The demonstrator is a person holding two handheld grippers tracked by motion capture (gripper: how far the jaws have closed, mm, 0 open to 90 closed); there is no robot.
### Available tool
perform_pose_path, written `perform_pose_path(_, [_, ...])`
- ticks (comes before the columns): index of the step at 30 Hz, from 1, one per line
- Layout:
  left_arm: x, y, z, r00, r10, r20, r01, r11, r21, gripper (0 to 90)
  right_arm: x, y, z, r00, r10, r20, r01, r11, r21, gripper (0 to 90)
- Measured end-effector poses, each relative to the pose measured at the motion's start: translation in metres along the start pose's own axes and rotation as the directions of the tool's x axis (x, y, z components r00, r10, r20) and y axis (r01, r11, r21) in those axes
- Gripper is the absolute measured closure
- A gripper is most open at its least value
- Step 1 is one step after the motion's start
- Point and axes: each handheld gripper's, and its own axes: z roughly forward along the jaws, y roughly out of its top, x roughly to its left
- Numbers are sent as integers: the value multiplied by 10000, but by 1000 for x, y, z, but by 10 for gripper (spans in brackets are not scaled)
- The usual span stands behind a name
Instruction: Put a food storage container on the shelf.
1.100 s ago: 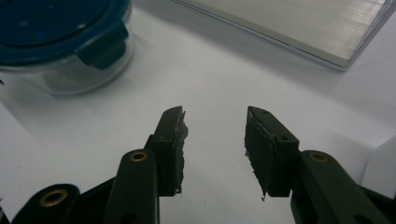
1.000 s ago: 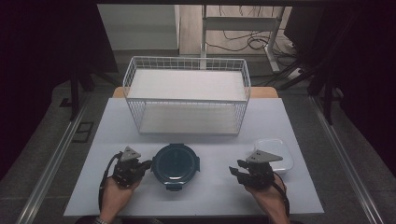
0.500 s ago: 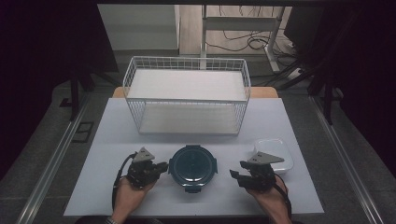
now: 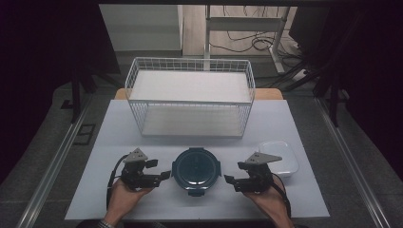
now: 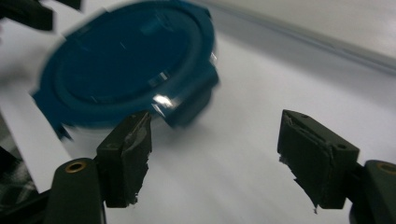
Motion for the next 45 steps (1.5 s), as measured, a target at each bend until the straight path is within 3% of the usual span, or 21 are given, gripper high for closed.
perform_pose_path(4, [-3, 7, 11, 9990, 67, 436, -75, 9998, 194, 212, 3, 10, 11, 9973, 187, -716, -211, 9992, -328, 240])
perform_pose_path(8, [-3, 18, 18, 9965, 91, 827, -135, 9985, 525, 169, 7, 16, 20, 9960, 145, -884, -165, 9996, -226, 204])
perform_pose_path(9, [-3, 26, 22, 9947, 16, 1028, -91, 9973, 728, 147, 9, 21, 29, 9943, 149, -1058, -159, 9998, -79, 167])
perform_pose_path(11, [-3, 28, 24, 9947, 41, 1030, -117, 9973, 730, 148, 9, 22, 32, 9932, 221, -1142, -221, 9998, 13, 150])
perform_pose_path(14, [-4, 31, 39, 9940, 4, 1094, -147, 9915, 1296, 141, 11, 29, 50, 9893, 316, -1424, -234, 9980, 591, 119])
perform_pose_path(16, [2, 27, 43, 9845, -615, 1641, 368, 9881, 1492, 120, 11, 29, 56, 9873, 378, -1546, -262, 9967, 764, 117])
perform_pose_path(18, [5, 26, 44, 9785, -800, 1903, 504, 9865, 1559, 127, 9, 27, 60, 9812, 703, -1799, -562, 9950, 823, 119])
perform_pose_path(20, [5, 24, 44, 9646, -1002, 2438, 610, 9847, 1633, 213, 6, 26, 60, 9751, 940, -2010, -775, 9930, 887, 132])
perform_pose_path(22, [6, 21, 42, 9616, -1216, 2462, 840, 9839, 1580, 219, 4, 25, 59, 9717, 1134, -2070, -945, 9906, 989, 146])
perform_pose_path(26, [15, 16, 37, 9441, -1570, 2899, 1192, 9824, 1441, 327, 2, 21, 56, 9624, 1562, -2224, -1325, 9842, 1175, 163])
perform_pose_path(29, [15, 14, 34, 9425, -1463, 3005, 1113, 9852, 1303, 341, 2, 19, 55, 9545, 1860, -2331, -1575, 9782, 1357, 163])
perform_pose_path(30, [14, 12, 29, 9485, -1064, 2983, 738, 9902, 1186, 372, 1, 17, 54, 9511, 1950, -2394, -1658, 9766, 1368, 175])
perform_pose_path(31, [13, 7, 27, 9483, -956, 3027, 643, 9916, 1120, 436, 0, 15, 49, 9481, 1855, -2582, -1490, 9767, 1545, 273])
perform_pose_path(32, [12, 6, 26, 9483, -950, 3029, 667, 9925, 1025, 445, 1, 15, 48, 9527, 1669, -2540, -1313, 9797, 1514, 287])
perform_pose_path(35, [9, 8, 25, 9524, -662, 2974, 390, 9946, 965, 446, -3, 16, 46, 9502, 1670, -2633, -1289, 9793, 1559, 308])
perform_pose_path(39, [13, 7, 28, 9481, -1027, 3008, 766, 9923, 975, 449, -12, 23, 48, 9480, 1814, -2614, -1443, 9773, 1550, 334])
perform_pose_path(40, [18, 5, 30, 9391, -1392, 3141, 1106, 9880, 1074, 446, -15, 25, 50, 9445, 1916, -2669, -1531, 9754, 1585, 345])
perform_pose_path(42, [15, 5, 27, 9512, -1365, 2768, 1137, 9888, 969, 435, -21, 26, 54, 9277, 2228, -2995, -1770, 9690, 1724, 351])
perform_pose_path(43, [15, 5, 27, 9512, -1365, 2768, 1137, 9888, 969, 407, -23, 27, 54, 9249, 2306, -3022, -1849, 9675, 1724, 354])
perform_pose_path(44, [12, 4, 26, 9589, -1640, 2314, 1398, 9832, 1174, 355, -26, 27, 55, 9284, 2323, -2901, -1884, 9670, 1714, 354])
perform_pose_path(45, [12, 2, 27, 9463, -2042, 2508, 1772, 9761, 1260, 355, -27, 28, 55, 9293, 2363, -2838, -1918, 9655, 1759, 347])
